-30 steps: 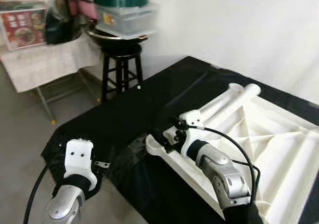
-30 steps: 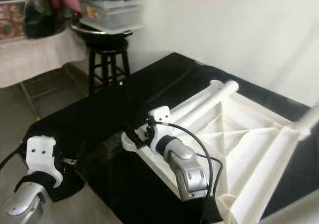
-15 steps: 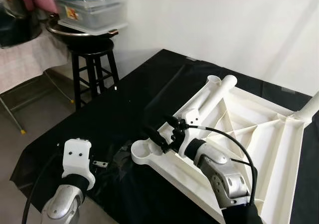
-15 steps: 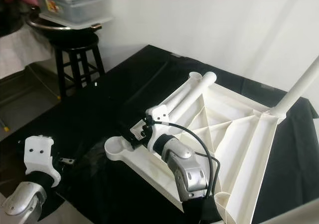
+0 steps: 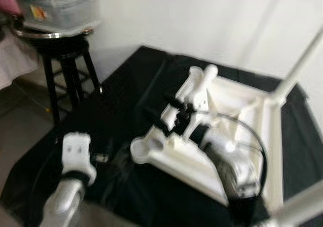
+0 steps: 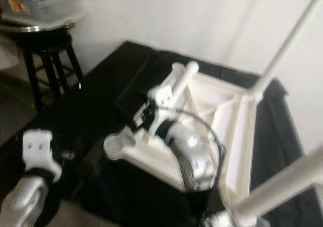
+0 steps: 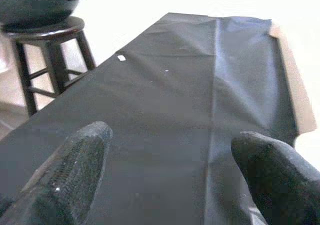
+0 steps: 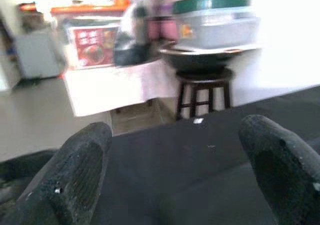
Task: Building children table
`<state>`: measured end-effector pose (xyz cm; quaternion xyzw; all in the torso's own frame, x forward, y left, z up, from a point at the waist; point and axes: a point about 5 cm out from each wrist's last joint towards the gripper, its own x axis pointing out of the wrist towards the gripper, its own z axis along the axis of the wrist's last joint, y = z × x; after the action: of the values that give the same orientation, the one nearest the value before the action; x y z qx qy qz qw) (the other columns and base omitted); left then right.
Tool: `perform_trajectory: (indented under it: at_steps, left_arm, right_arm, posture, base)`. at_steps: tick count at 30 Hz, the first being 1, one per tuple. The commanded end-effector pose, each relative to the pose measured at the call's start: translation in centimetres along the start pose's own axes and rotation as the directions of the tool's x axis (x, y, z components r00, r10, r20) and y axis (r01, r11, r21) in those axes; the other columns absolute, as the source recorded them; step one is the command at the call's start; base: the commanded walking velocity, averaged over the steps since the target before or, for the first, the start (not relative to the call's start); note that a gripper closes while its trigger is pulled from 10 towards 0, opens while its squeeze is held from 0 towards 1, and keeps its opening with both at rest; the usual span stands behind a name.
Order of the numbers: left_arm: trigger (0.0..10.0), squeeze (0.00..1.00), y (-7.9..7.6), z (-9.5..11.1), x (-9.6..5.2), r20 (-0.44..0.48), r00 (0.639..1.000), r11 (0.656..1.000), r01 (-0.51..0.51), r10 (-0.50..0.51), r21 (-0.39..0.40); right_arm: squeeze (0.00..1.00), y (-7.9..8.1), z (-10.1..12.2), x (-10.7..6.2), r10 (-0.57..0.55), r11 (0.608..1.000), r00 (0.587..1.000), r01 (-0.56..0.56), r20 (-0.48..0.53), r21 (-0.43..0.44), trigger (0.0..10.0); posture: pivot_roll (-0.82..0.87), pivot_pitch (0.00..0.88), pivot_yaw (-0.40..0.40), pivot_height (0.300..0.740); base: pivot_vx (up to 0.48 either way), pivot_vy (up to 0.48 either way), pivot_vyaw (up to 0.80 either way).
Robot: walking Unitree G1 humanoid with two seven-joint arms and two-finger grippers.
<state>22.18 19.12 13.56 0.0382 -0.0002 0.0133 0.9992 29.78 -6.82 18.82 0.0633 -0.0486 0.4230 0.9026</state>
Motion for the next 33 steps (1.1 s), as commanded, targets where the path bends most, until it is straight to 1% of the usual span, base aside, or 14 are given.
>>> perform_trajectory:
  at_steps: [1,5,7,12,14,17,18,19,21,24,25,28,29,33]
  left_arm:
    - [10.0,0.00,-0.5,0.1,0.1,0.001,1.000,1.000,0.019,-0.019,-0.005]
    - [10.0,0.00,-0.4,0.1,0.2,0.002,1.000,1.000,0.016,-0.016,-0.001]
    - [10.0,0.00,-0.3,0.1,0.2,0.001,1.000,1.000,0.015,-0.015,0.014]
    - [10.0,0.00,0.0,0.2,0.5,0.004,1.000,0.999,-0.007,0.007,0.037]
    - [10.0,0.00,0.1,0.3,0.5,0.006,1.000,0.999,-0.010,0.009,0.039]
    - [10.0,0.00,0.3,0.4,0.6,0.016,1.000,0.999,-0.014,0.013,0.052]
    - [10.0,0.00,0.3,0.4,0.6,0.016,1.000,0.999,-0.014,0.013,0.052]
    - [10.0,0.00,0.4,0.6,0.7,0.023,1.000,0.998,-0.009,0.008,0.057]
    - [10.0,0.00,0.3,0.7,0.8,0.026,1.000,0.998,-0.007,0.005,0.057]
    - [10.0,0.00,0.2,0.9,0.7,0.043,0.999,0.998,0.002,-0.004,0.061]
    - [10.0,0.00,0.2,0.9,0.7,0.043,0.999,0.998,0.002,-0.004,0.061]
    - [10.0,0.00,0.1,1.0,0.7,0.052,0.999,0.998,0.008,-0.011,0.058]
    - [10.0,0.00,0.1,1.0,0.6,0.053,0.998,0.998,0.010,-0.013,0.057]
    - [10.0,0.00,0.1,1.0,0.6,0.054,0.998,0.998,0.010,-0.013,0.057]
  right_arm:
    - [0.00,-0.5,0.0,-0.5,-0.012,1.000,1.000,0.012,-0.005,-0.010,10.0]
    - [0.00,-0.3,-0.1,-0.5,-0.004,1.000,1.000,0.004,-0.011,-0.019,10.0]
    - [0.00,-0.4,-0.1,-0.5,-0.014,0.999,1.000,0.014,-0.012,-0.033,10.0]
    - [0.00,-0.7,-0.3,-0.6,-0.044,0.997,0.999,0.042,-0.028,-0.067,10.0]
    - [0.00,-0.7,-0.4,-0.7,-0.048,0.997,0.998,0.045,-0.032,-0.070,10.0]
    - [0.00,-0.8,-0.6,-0.8,-0.043,0.994,0.998,0.037,-0.056,-0.105,10.0]
    - [0.00,-0.8,-0.6,-0.8,-0.043,0.994,0.998,0.037,-0.056,-0.105,10.0]
    - [0.00,-1.1,-0.7,-0.9,-0.035,0.988,0.996,0.023,-0.079,-0.156,10.0]
    - [0.00,-1.2,-0.7,-0.9,-0.033,0.985,0.996,0.018,-0.085,-0.172,10.0]
    - [0.00,-2.6,-0.1,-1.3,-0.064,0.976,0.994,0.044,-0.091,-0.214,10.0]
    - [0.00,-2.6,-0.1,-1.3,-0.064,0.976,0.994,0.044,-0.091,-0.214,10.0]
    - [0.00,-3.4,0.2,-1.4,-0.087,0.971,0.991,0.062,-0.098,-0.232,10.0]
    - [0.00,-3.8,0.3,-1.5,-0.109,0.969,0.989,0.083,-0.099,-0.234,10.0]
    - [0.00,-4.1,0.4,-1.6,-0.123,0.967,0.987,0.097,-0.099,-0.236,10.0]
  posture:
    - [-0.07,0.011,-0.081,0.740]
    - [-0.07,0.008,-0.082,0.740]
    - [-0.07,0.008,-0.083,0.740]
    - [-0.07,0.003,-0.085,0.740]
    - [-0.07,0.003,-0.085,0.740]
    - [-0.07,0.002,-0.083,0.740]
    - [-0.07,0.002,-0.083,0.740]
    - [-0.07,0.002,-0.083,0.740]
    - [-0.07,0.002,-0.083,0.740]
    - [-0.07,0.006,-0.081,0.740]
    - [-0.07,0.006,-0.081,0.740]
    - [-0.07,0.010,-0.082,0.740]
    - [-0.07,0.010,-0.082,0.740]
    - [-0.07,0.011,-0.083,0.740]
  base:
    - [0.000,0.000,-0.80]
    - [0.000,0.000,-0.80]
    - [0.000,0.244,0.00]
    - [0.000,0.480,0.00]
    - [0.000,0.480,0.00]
    - [0.000,0.480,0.00]
    - [0.000,0.480,0.00]
    - [0.000,0.480,0.00]
    - [0.000,0.480,0.00]
    - [0.000,0.320,0.00]
    - [0.000,0.000,0.00]
    - [0.000,0.000,-0.14]
    - [0.000,0.000,-0.80]
    - [0.000,0.000,-0.80]
